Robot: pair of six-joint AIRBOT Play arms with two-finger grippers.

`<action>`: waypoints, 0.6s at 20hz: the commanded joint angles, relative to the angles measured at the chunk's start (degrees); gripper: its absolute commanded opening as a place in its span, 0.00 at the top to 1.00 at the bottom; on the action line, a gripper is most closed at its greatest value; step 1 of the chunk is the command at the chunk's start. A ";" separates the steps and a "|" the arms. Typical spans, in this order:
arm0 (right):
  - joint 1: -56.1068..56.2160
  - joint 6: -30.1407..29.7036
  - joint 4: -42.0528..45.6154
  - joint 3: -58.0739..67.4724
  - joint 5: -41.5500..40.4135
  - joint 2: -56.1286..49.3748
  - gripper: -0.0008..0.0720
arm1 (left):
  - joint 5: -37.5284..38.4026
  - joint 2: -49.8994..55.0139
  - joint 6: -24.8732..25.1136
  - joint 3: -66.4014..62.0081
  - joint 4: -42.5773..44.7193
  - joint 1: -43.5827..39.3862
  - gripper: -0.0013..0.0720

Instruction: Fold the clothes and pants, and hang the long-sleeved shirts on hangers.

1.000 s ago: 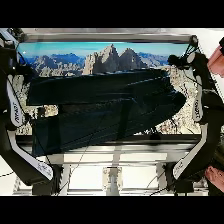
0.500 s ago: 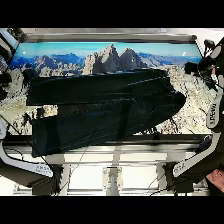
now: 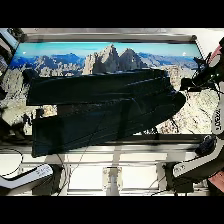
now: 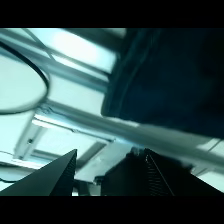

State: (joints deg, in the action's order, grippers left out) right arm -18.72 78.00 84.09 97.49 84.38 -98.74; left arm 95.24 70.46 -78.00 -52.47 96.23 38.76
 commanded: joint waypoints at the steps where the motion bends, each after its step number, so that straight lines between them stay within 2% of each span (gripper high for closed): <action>1: -0.04 -1.05 -1.42 -0.96 2.14 0.39 0.33 | -5.35 -4.87 4.94 13.81 -1.55 2.69 0.32; 12: -0.02 -1.11 -3.39 -0.96 2.12 0.39 0.33 | -17.57 -6.21 4.74 15.74 -2.23 4.13 0.32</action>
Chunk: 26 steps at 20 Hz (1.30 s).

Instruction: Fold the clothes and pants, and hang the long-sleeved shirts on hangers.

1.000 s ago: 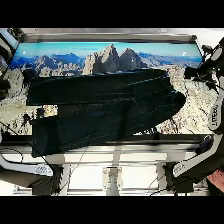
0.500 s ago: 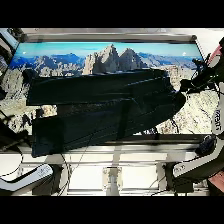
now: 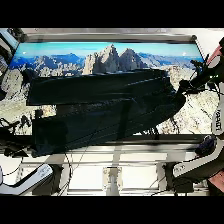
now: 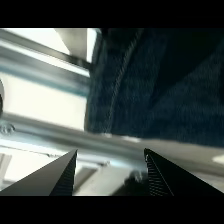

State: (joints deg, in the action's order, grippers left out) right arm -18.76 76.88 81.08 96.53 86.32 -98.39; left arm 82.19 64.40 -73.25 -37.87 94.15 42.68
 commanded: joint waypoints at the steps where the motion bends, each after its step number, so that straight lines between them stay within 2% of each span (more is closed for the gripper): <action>1: 0.02 0.11 -0.57 0.00 0.35 0.04 0.33 | -6.03 -0.15 0.00 2.12 -0.35 0.22 0.32; 6: 0.02 0.13 -1.77 0.00 0.28 0.04 0.33 | -10.54 -0.15 0.04 4.76 -4.61 0.20 0.32; 10: 0.02 0.11 -1.75 0.00 0.26 0.04 0.33 | -6.99 -0.04 0.04 4.90 -4.59 0.22 0.34; 11: 0.02 0.11 -1.75 0.00 0.20 0.04 0.33 | -6.03 -0.04 0.04 4.90 -4.61 0.22 0.40; 12: 0.02 0.11 -1.75 0.00 0.17 0.04 0.33 | -5.03 -0.04 0.09 4.90 -4.59 0.22 0.57; 13: 0.00 0.11 -1.70 0.00 0.20 0.04 0.33 | -3.87 -0.04 0.24 4.90 -4.17 0.22 0.83; 14: 0.00 0.04 -1.60 0.00 0.09 0.04 0.33 | -2.97 -0.04 0.26 4.87 -3.19 0.22 0.94; 16: 0.00 -0.57 0.00 0.00 -0.09 0.04 0.33 | -2.45 -0.07 -0.15 3.98 -0.04 0.22 0.94; 19: -0.26 -7.80 2.19 -0.07 2.32 -0.02 0.33 | -2.32 -0.09 -4.70 -2.60 6.12 0.22 0.94; 21: -1.01 -10.08 1.64 -0.11 1.53 -0.17 0.33 | -2.47 -0.61 -6.25 -8.92 10.25 0.22 0.94; 24: -1.25 -14.10 0.72 -0.22 1.33 -1.07 0.33 | -4.28 -1.62 -6.27 -17.51 11.17 0.20 0.94; 26: -1.25 -17.11 -4.00 -2.49 1.44 -1.73 0.33 | -5.51 -1.68 -6.25 -20.65 10.60 0.17 0.94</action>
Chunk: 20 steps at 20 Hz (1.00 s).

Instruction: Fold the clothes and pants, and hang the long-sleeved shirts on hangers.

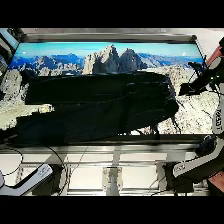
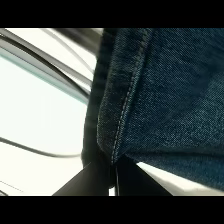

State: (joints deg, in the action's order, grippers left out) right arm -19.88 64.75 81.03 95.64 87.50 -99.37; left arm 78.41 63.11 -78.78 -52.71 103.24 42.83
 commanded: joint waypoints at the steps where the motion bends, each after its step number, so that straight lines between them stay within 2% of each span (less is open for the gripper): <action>1: 0.00 -7.61 -6.19 -3.85 0.07 -0.76 0.33 | -2.38 -0.39 -0.70 -6.29 1.55 0.02 0.94; 6: 0.24 -15.15 -9.53 -13.73 -3.26 -0.76 0.33 | -3.85 -0.17 -0.48 -6.36 1.55 0.02 0.94; 10: 0.28 -20.57 -14.64 -17.92 0.42 -0.76 0.34 | -3.80 0.04 -0.50 -6.36 1.53 0.02 0.94; 14: 0.28 -22.01 -14.01 -20.02 4.07 -0.74 0.41 | -3.61 0.04 -0.50 -6.36 1.53 0.02 0.94; 20: 0.11 -19.37 -6.71 -14.93 3.08 1.60 0.41 | -3.63 0.04 -0.50 -6.36 1.53 0.02 0.94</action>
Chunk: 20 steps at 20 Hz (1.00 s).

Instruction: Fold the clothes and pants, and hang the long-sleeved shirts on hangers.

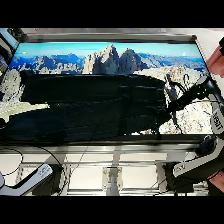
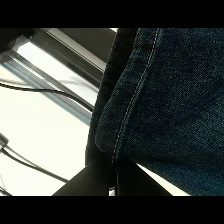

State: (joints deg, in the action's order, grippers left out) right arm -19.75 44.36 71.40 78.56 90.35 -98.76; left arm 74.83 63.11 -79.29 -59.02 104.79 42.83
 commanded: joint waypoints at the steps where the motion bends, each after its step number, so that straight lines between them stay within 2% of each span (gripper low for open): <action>1: -0.02 1.03 2.71 3.19 0.59 1.46 0.41 | -0.07 0.04 0.00 -0.04 0.00 0.02 0.94; 4: -0.02 -0.61 0.87 4.24 2.62 2.32 0.40 | -0.09 0.04 0.00 -0.04 -0.02 0.02 0.94; 6: -0.02 -0.59 0.13 4.22 3.54 2.32 0.35 | -0.07 0.04 0.00 -0.04 -0.02 0.02 0.94; 7: -0.02 -0.55 -0.31 4.22 3.58 2.32 0.27 | -0.04 0.04 0.00 -0.04 -0.02 0.02 0.94; 8: -0.02 -0.72 -1.11 4.22 4.04 2.32 0.26 | -0.04 0.04 0.00 -0.04 -0.02 0.02 0.94; 13: 0.04 -1.51 -3.98 2.25 5.68 2.32 0.26 | -0.24 0.07 0.02 -0.04 -0.02 0.02 0.94; 17: 0.04 -3.26 -2.51 -6.12 -1.18 2.32 0.27 | -0.24 0.07 0.02 -0.04 -0.04 0.02 0.94; 20: 0.50 -5.09 -4.13 -9.18 -2.49 2.32 0.29 | -0.24 0.07 0.02 -0.04 -0.04 0.02 0.94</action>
State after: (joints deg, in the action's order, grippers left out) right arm -19.62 40.99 68.25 72.73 90.19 -96.47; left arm 74.61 63.13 -79.29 -59.02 104.75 42.83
